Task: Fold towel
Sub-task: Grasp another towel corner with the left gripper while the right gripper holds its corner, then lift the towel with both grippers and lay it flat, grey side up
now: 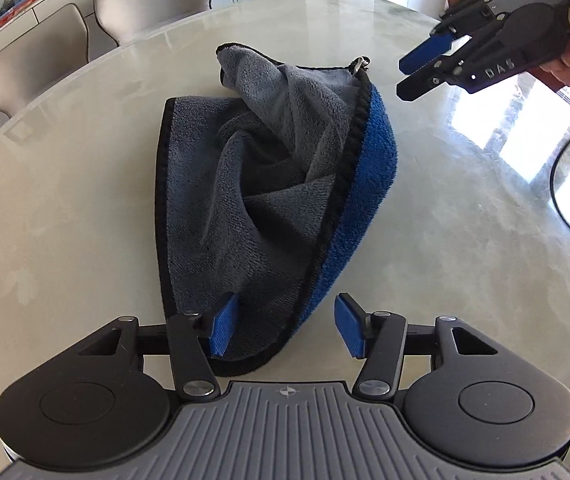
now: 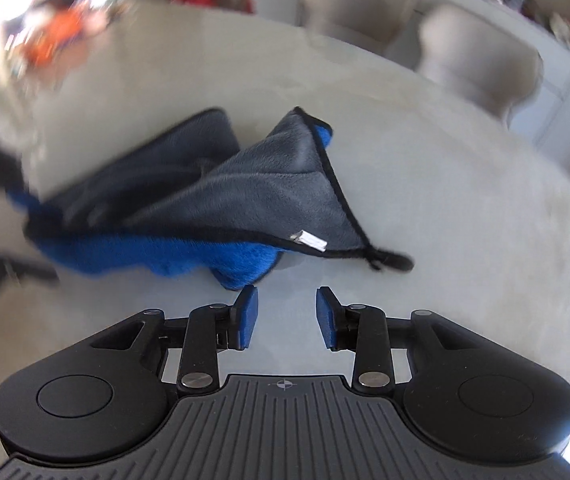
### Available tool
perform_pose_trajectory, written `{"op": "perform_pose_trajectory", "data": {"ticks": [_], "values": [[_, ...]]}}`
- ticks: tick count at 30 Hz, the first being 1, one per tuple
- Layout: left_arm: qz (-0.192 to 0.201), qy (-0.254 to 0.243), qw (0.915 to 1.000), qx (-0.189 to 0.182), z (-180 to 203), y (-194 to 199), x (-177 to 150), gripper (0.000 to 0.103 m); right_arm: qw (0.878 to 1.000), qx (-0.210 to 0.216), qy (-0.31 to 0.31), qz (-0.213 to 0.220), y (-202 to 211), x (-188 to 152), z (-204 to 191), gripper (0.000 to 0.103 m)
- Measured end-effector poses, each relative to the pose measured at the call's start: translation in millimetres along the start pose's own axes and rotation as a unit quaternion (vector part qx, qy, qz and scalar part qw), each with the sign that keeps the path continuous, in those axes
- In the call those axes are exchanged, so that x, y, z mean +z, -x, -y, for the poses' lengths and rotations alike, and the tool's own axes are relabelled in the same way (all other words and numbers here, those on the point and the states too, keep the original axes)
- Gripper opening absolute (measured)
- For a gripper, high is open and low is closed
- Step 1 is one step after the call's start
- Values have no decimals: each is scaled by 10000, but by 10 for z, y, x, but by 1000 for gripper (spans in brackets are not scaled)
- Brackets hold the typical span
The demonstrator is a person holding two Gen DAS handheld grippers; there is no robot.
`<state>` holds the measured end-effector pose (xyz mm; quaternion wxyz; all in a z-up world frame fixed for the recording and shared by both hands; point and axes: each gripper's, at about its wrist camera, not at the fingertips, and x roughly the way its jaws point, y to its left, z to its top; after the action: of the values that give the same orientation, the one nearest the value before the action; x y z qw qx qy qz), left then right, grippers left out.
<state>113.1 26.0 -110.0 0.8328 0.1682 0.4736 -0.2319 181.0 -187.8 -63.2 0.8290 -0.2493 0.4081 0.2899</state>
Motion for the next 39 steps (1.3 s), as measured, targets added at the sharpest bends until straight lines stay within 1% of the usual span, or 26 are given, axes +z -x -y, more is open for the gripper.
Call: {"op": "perform_pose_trajectory", "data": {"ticks": [2,3,4,5,8,11,15,18,21,22,24,25,26,27,28,30,33,35,39], "values": [[-24,-25,10000,-56,-35,-14,31,31,9989,-32,459,30,-29,4,15,34],[-41,-28,10000,-68,-49,-17,44,27,9975,-42,697,71,-50,10,30,34],[-59,-41,9999,-74,-61,-18,54,20,9964,-45,834,117,-58,16,38,34],[-81,-75,9999,-79,-70,-17,62,16,9953,-48,956,170,-72,20,44,34],[-99,-141,9998,-130,-96,10,80,10,9907,-78,1327,280,-139,31,66,34],[-36,-147,9999,-30,-127,37,102,9,9863,-66,1624,266,-202,16,69,35],[48,101,9999,4,-227,82,137,9,9795,-8,2000,227,-285,-18,59,35],[96,164,9998,15,-278,111,165,9,9734,2,2277,259,-347,-34,25,35],[138,221,9997,26,-324,152,185,9,9698,39,2417,325,-410,-24,11,35],[145,237,9996,36,-337,160,190,9,9694,36,2431,337,-430,-9,8,33],[137,259,9996,58,-362,164,197,9,9714,-21,2357,282,-466,32,18,28],[122,273,9995,64,-370,167,196,9,9727,-41,2307,244,-482,53,29,17],[94,297,9995,63,-372,178,188,9,9740,-61,2257,206,-499,74,41,9],[74,316,9995,63,-376,184,185,10,9750,-65,2212,179,-506,93,49,9],[65,325,9994,68,-380,180,191,11,9764,-43,2154,179,-496,109,53,5],[3,329,9994,86,-380,153,205,14,9796,-1,2000,211,-459,141,60,4],[-81,335,9993,120,-376,120,211,16,9813,-156,1897,293,-359,168,47,4],[-38,324,9994,110,-376,131,209,16,9832,-277,1774,320,-278,187,83,4],[106,204,9996,147,-365,196,244,11,9884,-502,1353,465,-9,220,206,4]]}}
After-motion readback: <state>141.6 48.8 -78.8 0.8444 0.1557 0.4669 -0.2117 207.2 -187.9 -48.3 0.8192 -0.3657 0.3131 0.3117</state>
